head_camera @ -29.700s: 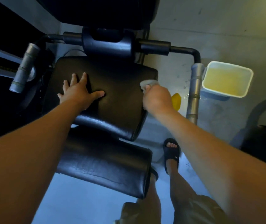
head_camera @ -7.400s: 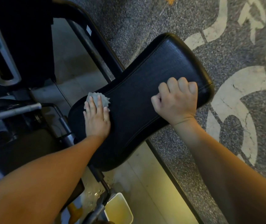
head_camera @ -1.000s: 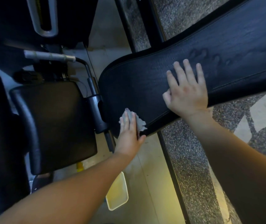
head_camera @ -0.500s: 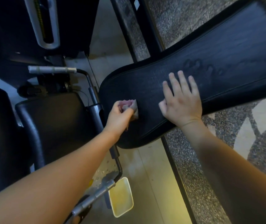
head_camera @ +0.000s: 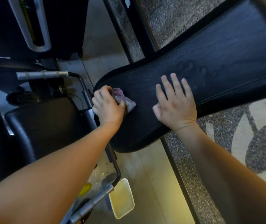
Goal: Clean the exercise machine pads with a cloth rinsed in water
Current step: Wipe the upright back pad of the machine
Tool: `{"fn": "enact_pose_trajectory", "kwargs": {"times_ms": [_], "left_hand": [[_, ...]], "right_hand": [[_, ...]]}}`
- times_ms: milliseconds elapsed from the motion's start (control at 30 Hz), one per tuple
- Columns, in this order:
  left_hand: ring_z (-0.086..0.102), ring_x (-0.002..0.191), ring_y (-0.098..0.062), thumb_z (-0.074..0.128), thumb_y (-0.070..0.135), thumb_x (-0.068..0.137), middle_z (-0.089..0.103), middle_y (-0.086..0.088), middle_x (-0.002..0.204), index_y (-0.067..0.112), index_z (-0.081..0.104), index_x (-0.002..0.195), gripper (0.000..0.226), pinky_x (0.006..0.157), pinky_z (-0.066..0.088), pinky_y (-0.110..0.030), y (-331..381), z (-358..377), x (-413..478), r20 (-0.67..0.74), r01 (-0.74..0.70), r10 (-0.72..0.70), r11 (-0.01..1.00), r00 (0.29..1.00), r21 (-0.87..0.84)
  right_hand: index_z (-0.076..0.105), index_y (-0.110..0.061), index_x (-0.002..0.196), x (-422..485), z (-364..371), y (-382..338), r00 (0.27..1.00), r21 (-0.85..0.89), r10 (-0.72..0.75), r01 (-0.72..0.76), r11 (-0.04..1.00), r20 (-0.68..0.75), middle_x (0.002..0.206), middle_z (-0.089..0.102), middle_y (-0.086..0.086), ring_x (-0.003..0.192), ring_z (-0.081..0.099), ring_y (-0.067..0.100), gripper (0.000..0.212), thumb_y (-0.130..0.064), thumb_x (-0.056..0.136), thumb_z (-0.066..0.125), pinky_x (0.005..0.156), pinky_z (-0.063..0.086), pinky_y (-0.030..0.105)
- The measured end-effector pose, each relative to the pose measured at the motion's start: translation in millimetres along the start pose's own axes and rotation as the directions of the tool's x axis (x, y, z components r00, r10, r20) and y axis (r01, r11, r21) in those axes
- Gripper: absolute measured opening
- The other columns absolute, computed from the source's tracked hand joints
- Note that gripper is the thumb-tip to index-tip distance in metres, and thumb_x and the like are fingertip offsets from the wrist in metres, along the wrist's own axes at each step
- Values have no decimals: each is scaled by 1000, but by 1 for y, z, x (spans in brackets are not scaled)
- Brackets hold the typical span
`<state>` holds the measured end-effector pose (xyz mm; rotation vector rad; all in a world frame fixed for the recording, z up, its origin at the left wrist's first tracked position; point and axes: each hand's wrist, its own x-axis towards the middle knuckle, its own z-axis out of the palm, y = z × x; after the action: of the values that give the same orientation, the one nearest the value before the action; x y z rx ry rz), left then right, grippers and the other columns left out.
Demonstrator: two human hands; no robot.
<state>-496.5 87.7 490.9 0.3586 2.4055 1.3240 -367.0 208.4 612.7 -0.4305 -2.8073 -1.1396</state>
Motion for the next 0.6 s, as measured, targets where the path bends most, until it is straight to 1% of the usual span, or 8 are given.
{"fn": "enact_pose_trajectory", "kwargs": {"times_ms": [67,167,233,333,433,500,567,600], "left_hand": [[39,116,-27,72,23,82,41,-7,121,18,44,114,43,96,33,-40,3,1,-4,-49,-18,18,1000,999,13],[42,111,-22,65,14,88,41,-2,111,17,49,102,22,96,42,-37,1,5,-2,46,-24,30,992,999,-121],[42,113,-18,59,13,93,43,-3,116,14,57,109,17,98,40,-31,0,8,-1,114,-34,55,984,992,-177],[32,116,-12,50,17,101,41,-3,127,17,57,121,21,101,33,-27,0,12,-6,171,-52,93,972,981,-231],[30,133,-17,49,30,105,37,-1,142,21,56,128,26,114,30,-34,-2,18,-11,167,-104,157,952,973,-289],[19,148,-21,48,34,105,26,1,158,25,51,133,29,118,21,-35,-6,24,-9,194,-111,178,944,965,-312],[4,155,-22,43,38,107,11,3,168,31,43,137,31,123,16,-43,-6,31,0,231,-104,191,933,954,-345],[-3,156,-22,41,40,107,5,5,170,33,36,144,37,125,13,-48,-4,32,5,244,-105,203,926,948,-362]], "right_hand": [[63,-8,134,0,0,0,1000,-6,3,-3,1000,-7,152,51,17,146,39,39,53,-28,91,38,121,27,54],[64,-8,133,0,1,-2,1000,-4,2,-2,1000,-18,151,51,17,146,40,38,54,-28,91,35,120,28,54],[64,-8,132,-1,1,-2,1000,-4,5,-5,1000,-23,151,52,17,146,40,38,53,-28,91,37,120,28,54],[64,-8,132,0,1,-2,999,-7,5,-5,1000,-32,151,52,17,146,40,38,52,-27,90,41,121,28,53],[64,-8,132,0,1,-2,1000,-14,2,-3,1000,-29,151,52,17,146,40,38,52,-28,90,41,120,28,53],[64,-9,132,0,1,-2,1000,-14,5,-6,1000,-25,151,52,16,146,40,38,53,-28,91,38,120,29,54],[64,-9,133,-1,3,-2,1000,-8,6,-6,1000,-16,151,52,16,146,40,38,53,-29,92,36,120,29,54],[64,-9,133,-1,3,-2,1000,-9,5,-5,1000,-13,151,52,16,146,40,38,53,-29,92,37,120,28,54]]}}
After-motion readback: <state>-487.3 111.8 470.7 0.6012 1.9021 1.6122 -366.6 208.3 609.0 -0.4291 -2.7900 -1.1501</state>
